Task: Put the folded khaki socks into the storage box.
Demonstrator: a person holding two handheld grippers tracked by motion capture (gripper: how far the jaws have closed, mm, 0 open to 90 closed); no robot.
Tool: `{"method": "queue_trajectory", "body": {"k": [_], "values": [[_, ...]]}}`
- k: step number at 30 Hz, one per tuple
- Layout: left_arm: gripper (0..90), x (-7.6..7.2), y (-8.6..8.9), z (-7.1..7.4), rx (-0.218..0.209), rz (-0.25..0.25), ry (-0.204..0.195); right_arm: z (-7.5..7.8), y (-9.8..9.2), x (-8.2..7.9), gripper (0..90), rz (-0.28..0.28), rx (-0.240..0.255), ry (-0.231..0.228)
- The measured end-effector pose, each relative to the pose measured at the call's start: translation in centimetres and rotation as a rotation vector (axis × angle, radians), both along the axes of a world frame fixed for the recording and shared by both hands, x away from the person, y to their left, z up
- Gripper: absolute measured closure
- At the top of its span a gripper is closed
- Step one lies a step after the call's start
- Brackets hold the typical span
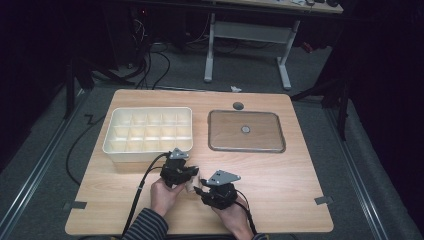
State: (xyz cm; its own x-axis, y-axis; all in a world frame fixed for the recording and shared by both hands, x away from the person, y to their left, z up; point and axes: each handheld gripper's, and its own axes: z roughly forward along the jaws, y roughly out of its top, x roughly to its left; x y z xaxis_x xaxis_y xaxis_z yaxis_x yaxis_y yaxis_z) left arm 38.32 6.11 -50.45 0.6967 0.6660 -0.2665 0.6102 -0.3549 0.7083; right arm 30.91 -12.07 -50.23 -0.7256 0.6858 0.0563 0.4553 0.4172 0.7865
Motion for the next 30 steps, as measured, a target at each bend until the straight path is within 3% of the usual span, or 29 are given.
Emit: {"method": "queue_trajectory", "body": {"k": [4,8,16,21,26,29,30], "values": [[84.9,0.0,-0.2,-0.1,0.001,-0.005,-0.002,-0.5,0.4,0.5,71.4,0.011,-0.021,0.020],[84.7,0.1,-0.2,-0.3,-0.011,-0.005,0.003,-0.9,0.5,0.5,84.5,0.020,-0.042,0.020],[83.1,0.3,-0.3,-0.6,-0.021,-0.009,-0.003,-1.5,0.3,0.4,86.6,0.018,-0.071,0.033],[83.5,0.2,-0.8,-1.2,-0.001,-0.023,-0.035,-1.9,0.1,0.4,87.2,0.020,-0.081,0.054],[83.0,0.5,-0.7,-1.1,-0.014,-0.035,-0.020,-2.3,0.0,0.6,87.2,0.025,-0.076,0.061],[71.0,-0.1,-0.5,-0.6,-0.020,-0.037,-0.043,-2.2,-0.1,0.6,87.1,0.010,-0.055,0.072],[71.0,-0.4,-0.5,-0.4,-0.016,-0.034,-0.057,-2.2,-0.1,0.6,87.1,0.010,-0.055,0.072]]}}
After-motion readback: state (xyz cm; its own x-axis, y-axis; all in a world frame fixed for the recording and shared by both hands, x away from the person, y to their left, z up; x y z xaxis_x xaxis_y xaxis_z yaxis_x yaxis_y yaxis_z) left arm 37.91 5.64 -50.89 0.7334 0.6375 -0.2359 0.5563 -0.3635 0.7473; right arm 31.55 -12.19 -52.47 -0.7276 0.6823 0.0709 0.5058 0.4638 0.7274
